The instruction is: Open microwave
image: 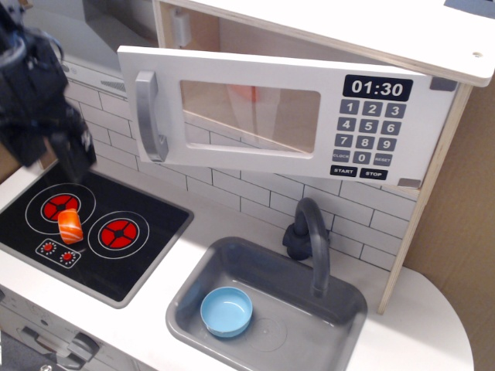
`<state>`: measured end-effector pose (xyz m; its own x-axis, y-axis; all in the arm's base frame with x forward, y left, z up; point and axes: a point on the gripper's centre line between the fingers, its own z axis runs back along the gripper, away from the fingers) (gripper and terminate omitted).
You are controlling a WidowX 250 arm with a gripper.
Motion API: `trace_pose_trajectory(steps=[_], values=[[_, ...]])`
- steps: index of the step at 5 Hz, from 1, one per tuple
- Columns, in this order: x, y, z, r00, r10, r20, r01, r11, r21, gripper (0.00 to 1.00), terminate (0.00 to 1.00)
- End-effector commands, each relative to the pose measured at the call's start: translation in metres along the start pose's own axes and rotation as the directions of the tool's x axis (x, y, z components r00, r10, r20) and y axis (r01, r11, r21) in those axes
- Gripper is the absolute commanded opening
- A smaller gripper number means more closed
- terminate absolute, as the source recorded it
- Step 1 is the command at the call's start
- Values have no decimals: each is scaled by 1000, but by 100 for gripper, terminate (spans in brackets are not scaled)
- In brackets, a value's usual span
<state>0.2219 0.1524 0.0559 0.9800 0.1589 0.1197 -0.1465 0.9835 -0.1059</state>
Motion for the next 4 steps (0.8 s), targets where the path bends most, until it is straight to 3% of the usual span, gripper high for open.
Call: trace_pose_trajectory(steps=[1, 2, 3, 4], values=[[63, 80, 39, 960, 241, 139, -260, 955, 142, 100, 0], [81, 66, 38, 939, 300, 167, -314, 947, 62, 100, 0], [96, 22, 26, 933, 320, 165, -326, 946, 5, 100, 0], [110, -18, 23, 928, 334, 165, -337, 941, -11, 100, 0]])
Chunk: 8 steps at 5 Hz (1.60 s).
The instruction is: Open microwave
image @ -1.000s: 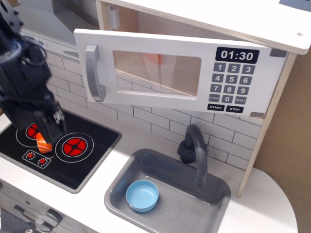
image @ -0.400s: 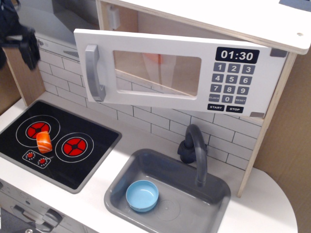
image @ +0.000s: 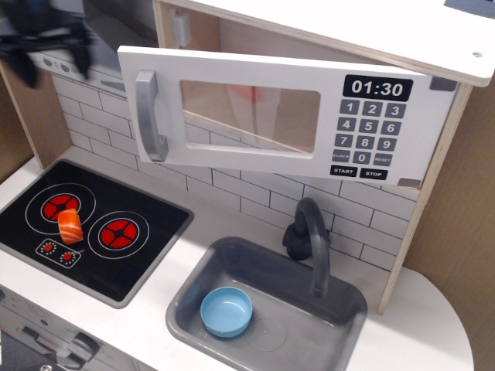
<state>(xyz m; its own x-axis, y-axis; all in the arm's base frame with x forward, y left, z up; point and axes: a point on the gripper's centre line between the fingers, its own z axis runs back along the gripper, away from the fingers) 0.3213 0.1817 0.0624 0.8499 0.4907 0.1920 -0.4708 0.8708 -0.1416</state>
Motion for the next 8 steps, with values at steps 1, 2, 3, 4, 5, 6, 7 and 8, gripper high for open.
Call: trace_pose_trajectory(steps=[1, 2, 3, 4, 5, 6, 7, 8], values=[[-40, -57, 31, 992, -128, 6, 128, 992, -19, 100, 0], [-77, -56, 37, 976, -220, -5, 220, 975, -20, 100, 0], [-122, -63, 38, 939, -342, -34, 341, 940, -32, 100, 0], [-156, -77, 40, 920, -386, -64, 382, 921, -70, 100, 0], [-189, -109, 28, 914, -387, -117, 377, 921, -102, 100, 0], [-224, -133, 20, 882, -458, -111, 446, 887, -118, 100, 0], [-247, -152, 13, 870, -479, -112, 465, 875, -134, 100, 0], [-247, -155, 13, 877, -476, -73, 466, 877, -121, 100, 0]])
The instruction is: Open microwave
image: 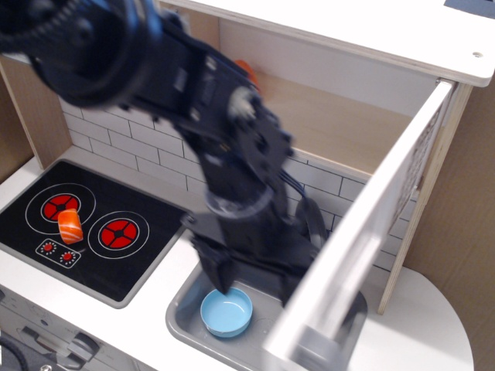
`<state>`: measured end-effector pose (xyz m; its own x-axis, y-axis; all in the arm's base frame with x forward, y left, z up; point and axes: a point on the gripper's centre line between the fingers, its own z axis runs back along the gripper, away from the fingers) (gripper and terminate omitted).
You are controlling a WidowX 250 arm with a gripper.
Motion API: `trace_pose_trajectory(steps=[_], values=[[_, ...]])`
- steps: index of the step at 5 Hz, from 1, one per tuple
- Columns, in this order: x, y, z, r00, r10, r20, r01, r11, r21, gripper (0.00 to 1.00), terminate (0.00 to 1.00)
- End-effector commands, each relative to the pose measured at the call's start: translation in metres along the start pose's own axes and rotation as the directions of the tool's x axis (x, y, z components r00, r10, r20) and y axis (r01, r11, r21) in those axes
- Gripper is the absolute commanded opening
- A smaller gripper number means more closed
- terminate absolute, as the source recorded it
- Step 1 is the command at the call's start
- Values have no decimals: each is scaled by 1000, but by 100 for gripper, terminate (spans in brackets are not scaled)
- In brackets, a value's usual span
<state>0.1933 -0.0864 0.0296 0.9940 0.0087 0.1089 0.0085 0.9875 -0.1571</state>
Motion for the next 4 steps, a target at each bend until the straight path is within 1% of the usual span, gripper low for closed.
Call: trace_pose_trajectory(steps=[1, 2, 3, 4], values=[[11, 34, 57, 977, 127, 172, -134, 991, 28, 100, 0], [26, 45, 94, 968, 173, 181, -189, 979, 73, 100, 0], [37, 60, 117, 962, 199, 189, -210, 977, 40, 100, 0], [37, 60, 117, 962, 199, 189, -210, 977, 40, 100, 100]])
